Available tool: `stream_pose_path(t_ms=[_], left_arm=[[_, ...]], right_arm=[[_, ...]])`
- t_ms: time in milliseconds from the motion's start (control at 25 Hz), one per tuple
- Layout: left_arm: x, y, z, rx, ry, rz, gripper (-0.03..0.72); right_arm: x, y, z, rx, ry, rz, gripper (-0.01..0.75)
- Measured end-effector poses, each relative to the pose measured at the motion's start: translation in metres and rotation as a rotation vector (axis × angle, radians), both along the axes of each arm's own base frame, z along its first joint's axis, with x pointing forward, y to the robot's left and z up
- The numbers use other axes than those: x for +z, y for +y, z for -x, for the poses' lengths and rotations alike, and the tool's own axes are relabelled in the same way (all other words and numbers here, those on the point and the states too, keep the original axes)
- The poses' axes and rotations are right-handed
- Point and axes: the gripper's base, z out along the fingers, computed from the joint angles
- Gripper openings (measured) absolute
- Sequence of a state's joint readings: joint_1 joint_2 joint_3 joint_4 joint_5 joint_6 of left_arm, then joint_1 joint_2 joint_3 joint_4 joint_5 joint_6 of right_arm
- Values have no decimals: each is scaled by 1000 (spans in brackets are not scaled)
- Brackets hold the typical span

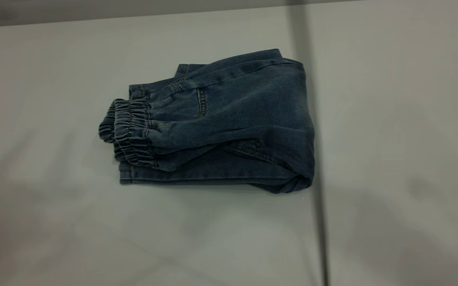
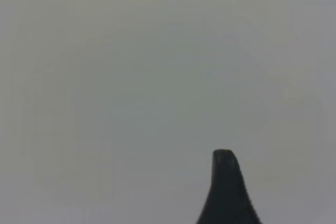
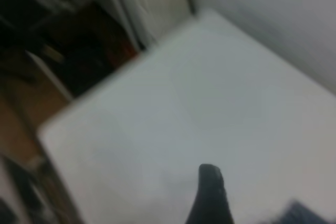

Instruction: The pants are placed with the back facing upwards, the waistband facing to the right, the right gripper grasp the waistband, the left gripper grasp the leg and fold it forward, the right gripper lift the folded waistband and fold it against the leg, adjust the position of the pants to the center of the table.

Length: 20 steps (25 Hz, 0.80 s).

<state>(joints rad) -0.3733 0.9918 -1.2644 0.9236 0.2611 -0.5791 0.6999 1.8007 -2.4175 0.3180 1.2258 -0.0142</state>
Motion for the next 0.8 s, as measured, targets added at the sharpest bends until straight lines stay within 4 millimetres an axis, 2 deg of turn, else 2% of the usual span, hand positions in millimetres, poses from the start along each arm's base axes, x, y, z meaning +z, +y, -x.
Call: stream_pose_path(t_ms=[160, 320, 480, 600, 800], left_arm=[[14, 13, 43, 5, -43, 15, 454], [19, 34, 90, 7, -50, 24, 454], [10, 60, 125, 19, 33, -6, 454], [1, 72, 143, -2, 97, -20, 454], [-16, 74, 158, -83, 227, -72, 454]], right_arm=[[35, -31, 44, 45, -44, -88, 475], [52, -60, 84, 83, -62, -136, 474], [53, -85, 117, 97, -58, -150, 474], [48, -104, 139, 93, -52, -148, 473], [29, -131, 171, 93, -28, -130, 473]])
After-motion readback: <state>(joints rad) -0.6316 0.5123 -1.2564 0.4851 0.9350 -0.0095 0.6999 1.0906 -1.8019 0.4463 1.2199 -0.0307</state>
